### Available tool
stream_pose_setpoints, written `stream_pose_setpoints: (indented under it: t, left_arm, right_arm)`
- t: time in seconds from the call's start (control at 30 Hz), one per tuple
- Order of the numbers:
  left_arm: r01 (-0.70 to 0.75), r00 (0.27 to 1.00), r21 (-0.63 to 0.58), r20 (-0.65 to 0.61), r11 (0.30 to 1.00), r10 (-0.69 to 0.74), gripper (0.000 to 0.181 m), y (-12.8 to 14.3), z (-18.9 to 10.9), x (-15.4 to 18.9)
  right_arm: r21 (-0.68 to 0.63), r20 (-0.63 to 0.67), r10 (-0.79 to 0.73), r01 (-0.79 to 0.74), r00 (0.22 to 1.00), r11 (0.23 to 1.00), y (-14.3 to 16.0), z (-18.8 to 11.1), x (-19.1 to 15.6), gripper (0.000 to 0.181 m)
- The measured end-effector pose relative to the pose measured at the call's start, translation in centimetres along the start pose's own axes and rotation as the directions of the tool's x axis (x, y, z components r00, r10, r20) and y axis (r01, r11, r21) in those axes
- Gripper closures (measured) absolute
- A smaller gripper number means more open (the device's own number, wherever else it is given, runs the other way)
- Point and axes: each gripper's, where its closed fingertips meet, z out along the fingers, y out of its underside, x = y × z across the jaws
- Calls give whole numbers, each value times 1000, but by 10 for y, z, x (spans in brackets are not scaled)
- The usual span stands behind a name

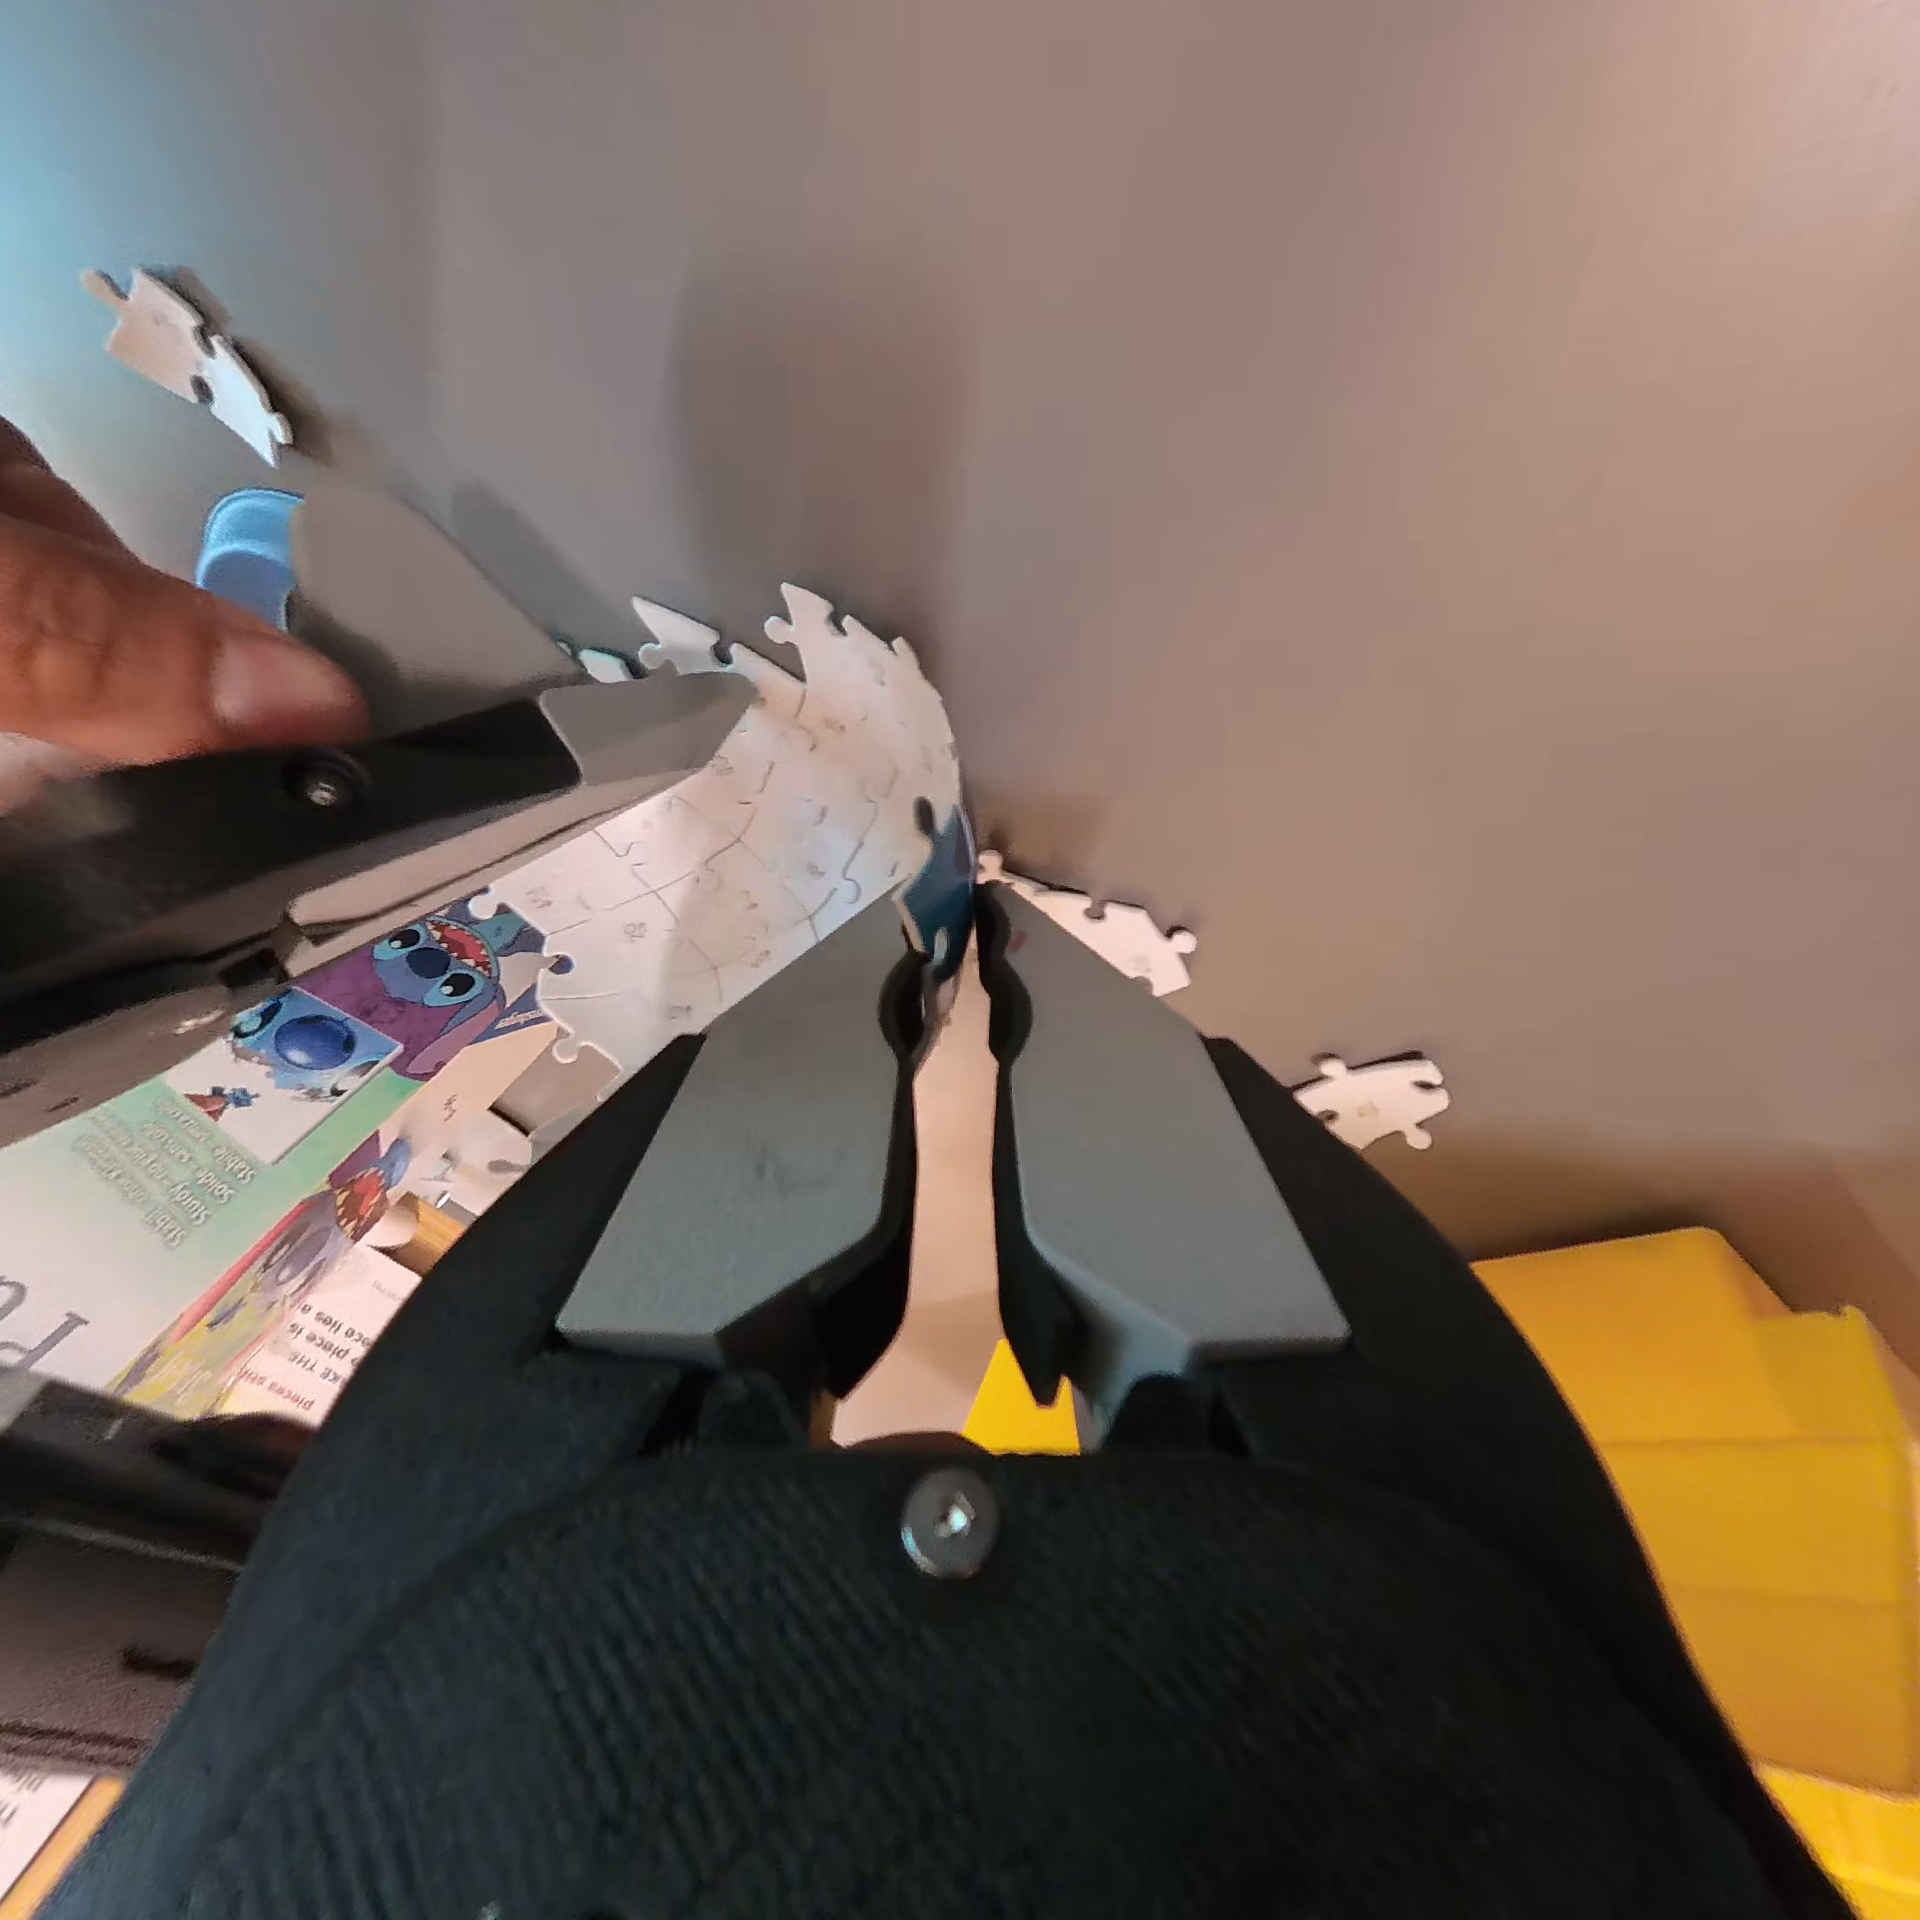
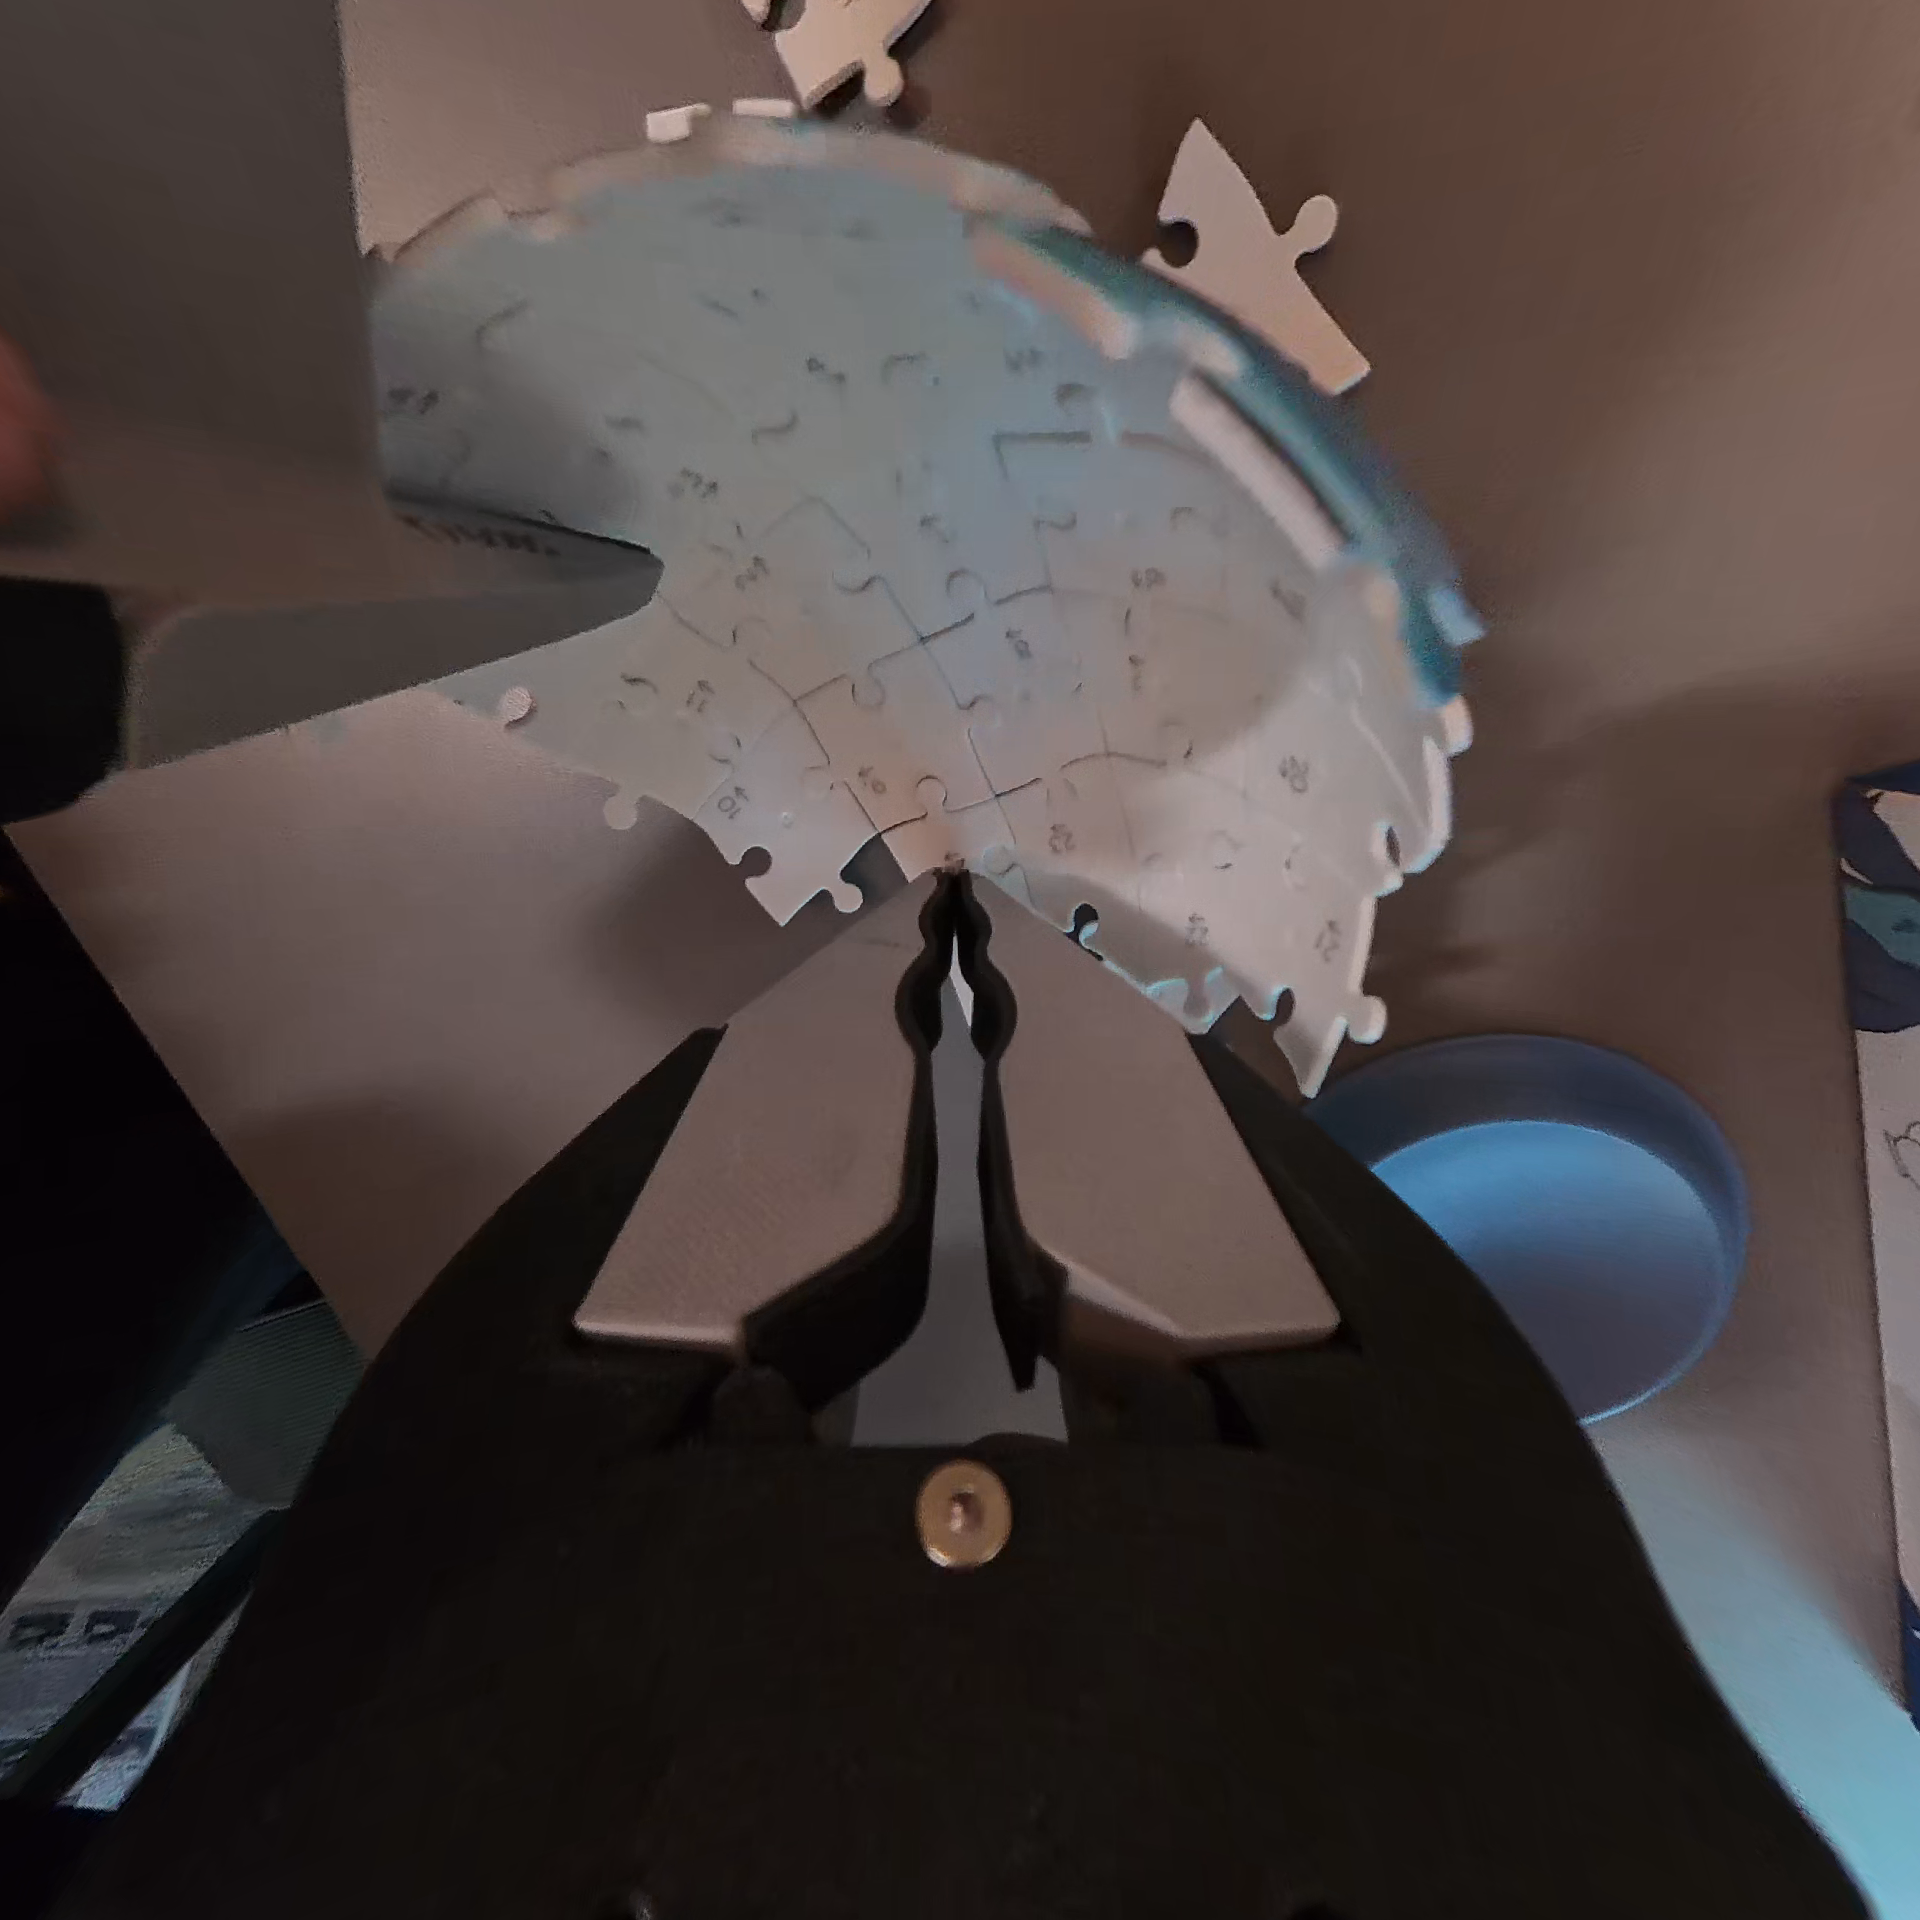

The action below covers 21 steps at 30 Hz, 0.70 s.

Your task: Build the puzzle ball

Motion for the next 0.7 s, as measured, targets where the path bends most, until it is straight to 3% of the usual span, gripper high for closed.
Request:
stream_pose_setpoints:
  t: [0.2,0.3,0.43,0.7]
  left_arm:
    - [-7,1000,-21,-9,1000,7,178,1,1,2]
    - [-1,1000,-12,-11,1000,1,180,1,1,5]
    - [24,999,-29,-24,999,-25,179,7,0,10]
    - [130,990,-26,-49,991,-131,179,11,-4,29]
  right_arm:
    - [11,9,-17,17,1000,1000,-2,-5,0,181]
    - [164,80,24,-36,997,986,-17,-32,-4,181]
    - [314,42,63,-73,997,946,-22,-63,8,181]
    - [320,-22,86,-74,996,944,3,-48,19,181]
